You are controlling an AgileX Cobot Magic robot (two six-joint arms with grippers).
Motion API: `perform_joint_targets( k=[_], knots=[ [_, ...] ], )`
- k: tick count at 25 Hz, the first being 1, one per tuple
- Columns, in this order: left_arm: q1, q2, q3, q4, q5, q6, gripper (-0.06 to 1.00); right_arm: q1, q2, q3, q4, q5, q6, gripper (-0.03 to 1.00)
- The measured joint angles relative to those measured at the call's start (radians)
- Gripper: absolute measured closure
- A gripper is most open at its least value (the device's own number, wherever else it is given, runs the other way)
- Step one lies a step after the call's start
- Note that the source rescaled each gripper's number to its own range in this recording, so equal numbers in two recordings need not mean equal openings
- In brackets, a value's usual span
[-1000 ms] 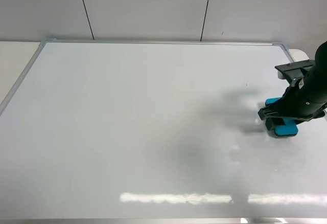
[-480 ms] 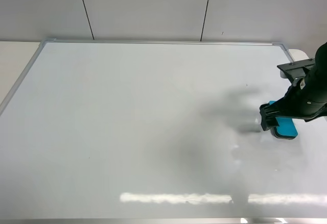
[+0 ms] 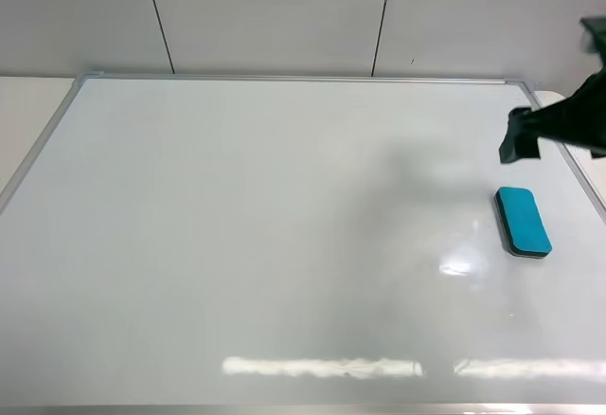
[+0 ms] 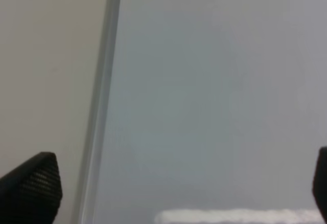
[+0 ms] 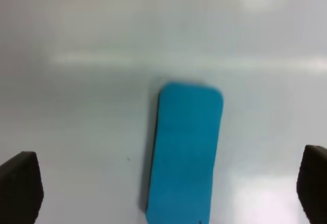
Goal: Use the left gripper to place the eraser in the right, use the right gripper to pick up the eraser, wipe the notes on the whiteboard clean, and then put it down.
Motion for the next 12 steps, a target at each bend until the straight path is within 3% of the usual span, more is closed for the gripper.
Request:
perform_joint_targets(
  k=[7,12],
  knots=[
    [0.000,0.000,0.000,0.000,0.000,0.000,-0.06,0.000,-0.468,-0.037,0.150,0.215,-0.095,-0.03],
    [0.000,0.000,0.000,0.000,0.000,0.000,-0.06,0.000,-0.831,-0.040,0.176,0.338,-0.100,-0.03]
  ],
)
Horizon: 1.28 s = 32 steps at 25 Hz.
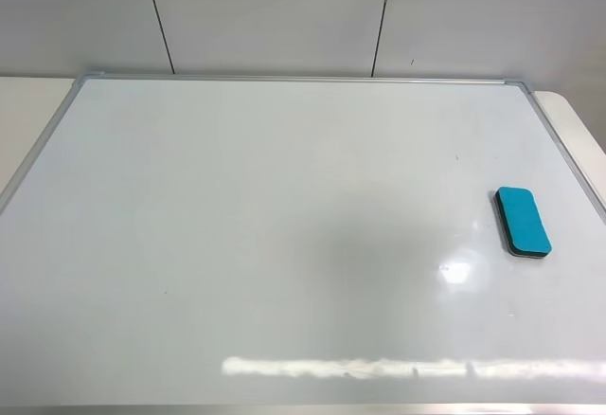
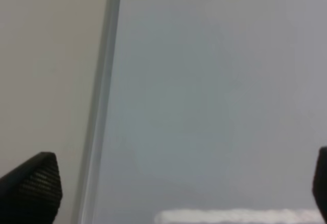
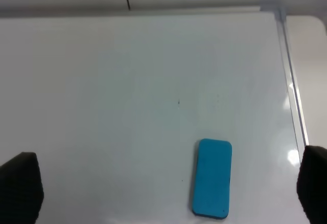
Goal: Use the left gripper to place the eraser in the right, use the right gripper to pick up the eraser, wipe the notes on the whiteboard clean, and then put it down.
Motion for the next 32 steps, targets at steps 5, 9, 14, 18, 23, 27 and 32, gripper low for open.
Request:
perform_joint_targets(
  k=[5,9,14,18,23,27,32],
  knots=[
    [0.000,0.000,0.000,0.000,0.000,0.000,-0.06,0.000,-0.178,0.000,0.001,0.113,-0.023,-0.03],
    [0.000,0.000,0.000,0.000,0.000,0.000,-0.06,0.000,-0.280,0.076,0.001,0.170,-0.046,-0.03],
    [0.000,0.000,0.000,0.000,0.000,0.000,-0.06,0.000,-0.343,0.288,0.000,0.171,-0.046,-0.03],
    [0.000,0.000,0.000,0.000,0.000,0.000,-0.06,0.000,-0.395,0.340,-0.038,0.152,-0.049,-0.03],
    [0.000,0.000,0.000,0.000,0.000,0.000,-0.06,-0.013,-0.448,0.345,-0.105,0.143,-0.037,-0.03],
    [0.000,0.000,0.000,0.000,0.000,0.000,-0.06,-0.079,-0.448,0.345,-0.089,0.143,-0.026,-0.03],
    [0.000,0.000,0.000,0.000,0.000,0.000,-0.06,-0.090,-0.448,0.346,-0.077,0.138,-0.026,-0.03]
  ],
)
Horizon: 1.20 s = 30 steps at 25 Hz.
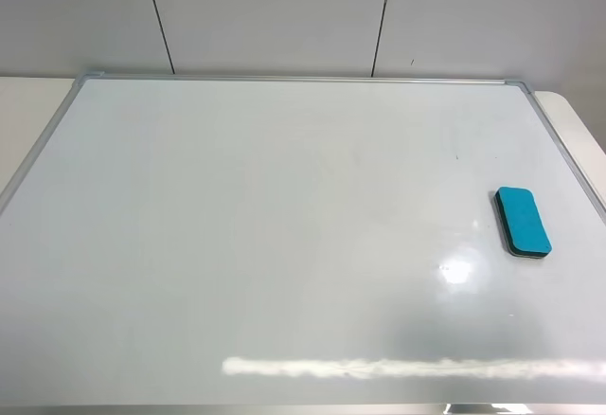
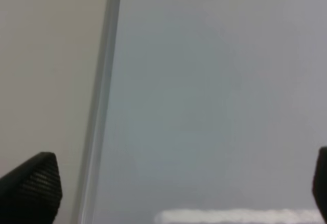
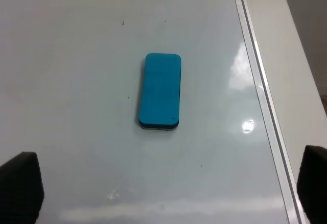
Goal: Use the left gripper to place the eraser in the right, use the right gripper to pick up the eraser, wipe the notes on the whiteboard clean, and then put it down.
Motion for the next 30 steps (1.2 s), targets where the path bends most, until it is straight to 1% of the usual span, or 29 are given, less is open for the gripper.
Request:
perform_joint_targets(
  k=[2,8,30],
  knots=[
    [0.000,0.000,0.000,0.000,0.000,0.000,-0.06,0.004,0.000,0.011,0.004,-0.021,0.000,-0.03],
    [0.000,0.000,0.000,0.000,0.000,0.000,-0.06,0.006,0.000,0.020,0.010,-0.043,0.000,-0.03],
    [0.000,0.000,0.000,0.000,0.000,0.000,-0.06,0.018,0.000,0.020,0.010,-0.046,0.000,-0.03]
  ],
)
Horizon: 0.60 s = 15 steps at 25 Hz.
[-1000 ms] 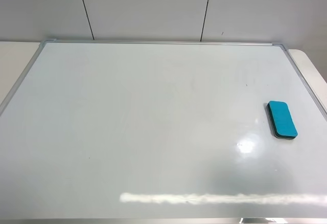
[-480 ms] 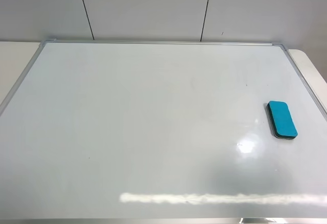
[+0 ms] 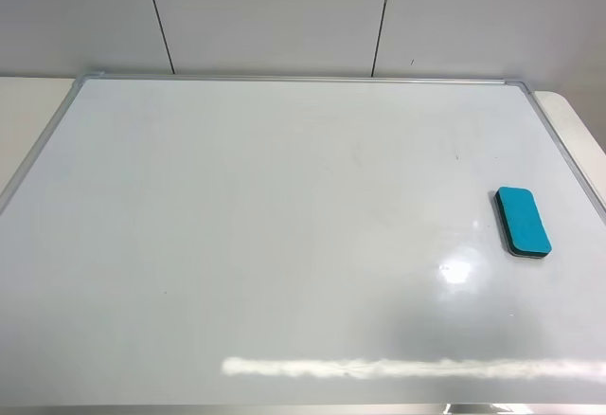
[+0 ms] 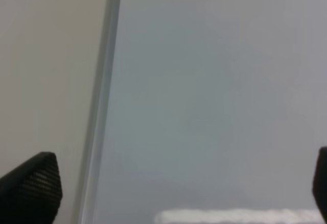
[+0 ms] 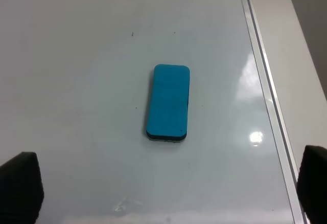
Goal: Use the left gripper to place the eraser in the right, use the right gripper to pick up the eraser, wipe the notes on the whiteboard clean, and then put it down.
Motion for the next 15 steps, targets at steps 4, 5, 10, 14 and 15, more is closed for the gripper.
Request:
perform_joint_targets(
  k=[4,5,10,14,15],
  knots=[
    [0.000,0.000,0.000,0.000,0.000,0.000,-0.06,0.000,0.000,0.000,0.000,0.000,0.000,-0.03],
    [0.000,0.000,0.000,0.000,0.000,0.000,-0.06,0.000,0.000,0.000,0.000,0.000,0.000,-0.03],
    [0.000,0.000,0.000,0.000,0.000,0.000,-0.06,0.000,0.000,0.000,0.000,0.000,0.000,-0.03],
    [0.000,0.000,0.000,0.000,0.000,0.000,-0.06,0.000,0.000,0.000,0.000,0.000,0.000,-0.03],
    [0.000,0.000,0.000,0.000,0.000,0.000,-0.06,0.000,0.000,0.000,0.000,0.000,0.000,-0.03]
  ],
)
